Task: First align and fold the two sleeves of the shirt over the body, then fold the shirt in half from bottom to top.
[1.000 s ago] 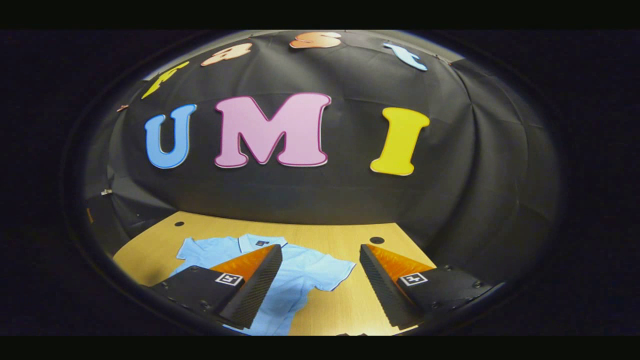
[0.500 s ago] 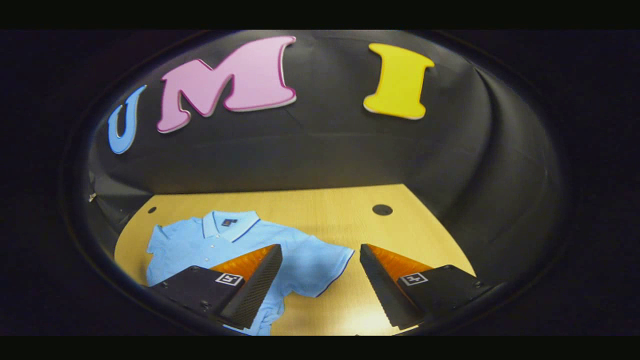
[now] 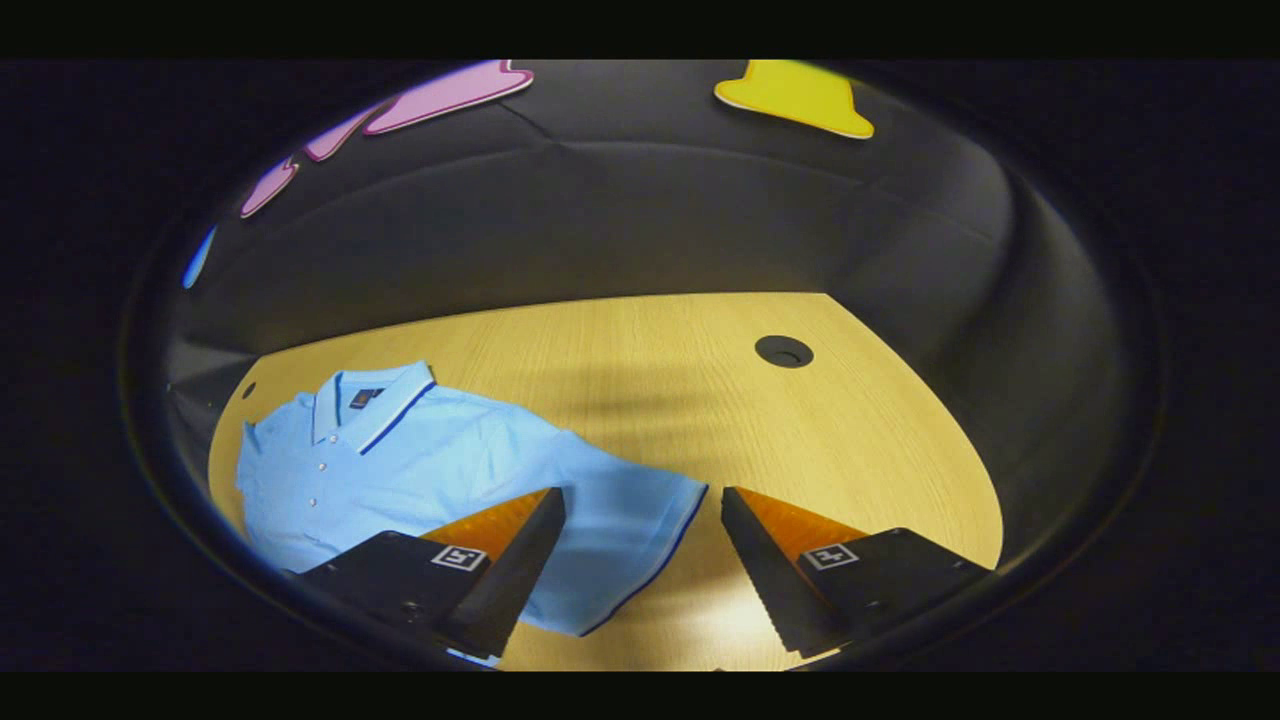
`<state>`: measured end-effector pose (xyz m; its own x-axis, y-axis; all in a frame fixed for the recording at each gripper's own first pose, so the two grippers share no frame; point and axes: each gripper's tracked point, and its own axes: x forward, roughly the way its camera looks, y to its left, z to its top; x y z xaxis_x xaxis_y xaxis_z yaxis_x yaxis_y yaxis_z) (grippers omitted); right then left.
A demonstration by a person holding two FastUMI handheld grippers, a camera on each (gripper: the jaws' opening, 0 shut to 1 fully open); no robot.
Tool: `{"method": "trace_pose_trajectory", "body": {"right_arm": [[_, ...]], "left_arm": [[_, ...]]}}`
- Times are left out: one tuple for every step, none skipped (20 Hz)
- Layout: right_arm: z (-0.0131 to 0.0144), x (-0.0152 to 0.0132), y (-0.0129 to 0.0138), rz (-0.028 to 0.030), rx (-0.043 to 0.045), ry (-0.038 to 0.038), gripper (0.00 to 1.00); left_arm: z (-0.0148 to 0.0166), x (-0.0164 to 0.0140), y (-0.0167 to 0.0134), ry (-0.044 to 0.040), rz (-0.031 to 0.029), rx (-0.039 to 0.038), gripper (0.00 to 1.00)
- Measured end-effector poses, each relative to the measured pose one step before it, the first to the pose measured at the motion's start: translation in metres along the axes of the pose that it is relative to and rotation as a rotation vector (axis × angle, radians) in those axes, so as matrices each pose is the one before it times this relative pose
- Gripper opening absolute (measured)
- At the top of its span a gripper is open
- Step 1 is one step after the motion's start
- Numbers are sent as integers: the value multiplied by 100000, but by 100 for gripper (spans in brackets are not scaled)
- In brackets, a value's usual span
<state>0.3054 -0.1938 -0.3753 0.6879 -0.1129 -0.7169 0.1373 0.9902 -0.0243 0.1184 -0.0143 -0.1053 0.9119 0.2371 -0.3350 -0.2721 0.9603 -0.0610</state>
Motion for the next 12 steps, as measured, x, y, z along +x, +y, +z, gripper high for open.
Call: {"method": "trace_pose_trajectory", "body": {"right_arm": [[-103,419,-185,-405,614,448,98],[-291,352,147,758,995,1199,98],[-448,398,-183,-184,149,1413,98],[-628,351,-270,-958,-582,1865,98],[305,-249,-12,-87,-213,-2214,98],[-239,398,121,-278,414,693,94],[265,-110,-61,-504,-51,-1141,98],[-86,22,88,189,682,793,94],[287,87,299,367,-317,-1248,100],[-294,75,702,1714,-596,454,87],[129,-18,583,1598,-1398,-1085,75],[-241,-101,567,2144,-1621,31,62]], "left_arm": [[-523,-99,-19,730,26,105,100],[-230,66,46,586,179,296,100],[-221,166,68,334,317,285,100],[-28,148,-23,261,312,75,100],[24,-60,176,79,974,-130,100],[89,-24,230,-379,1591,-599,100],[-108,98,-50,-183,560,-1559,100],[-159,134,-329,564,-472,-1890,100],[-384,61,-222,947,-280,-1468,100],[-135,-63,-7,726,298,-838,98],[-17,-109,160,-247,1310,-362,98],[205,-179,165,-833,982,-258,98]]}}
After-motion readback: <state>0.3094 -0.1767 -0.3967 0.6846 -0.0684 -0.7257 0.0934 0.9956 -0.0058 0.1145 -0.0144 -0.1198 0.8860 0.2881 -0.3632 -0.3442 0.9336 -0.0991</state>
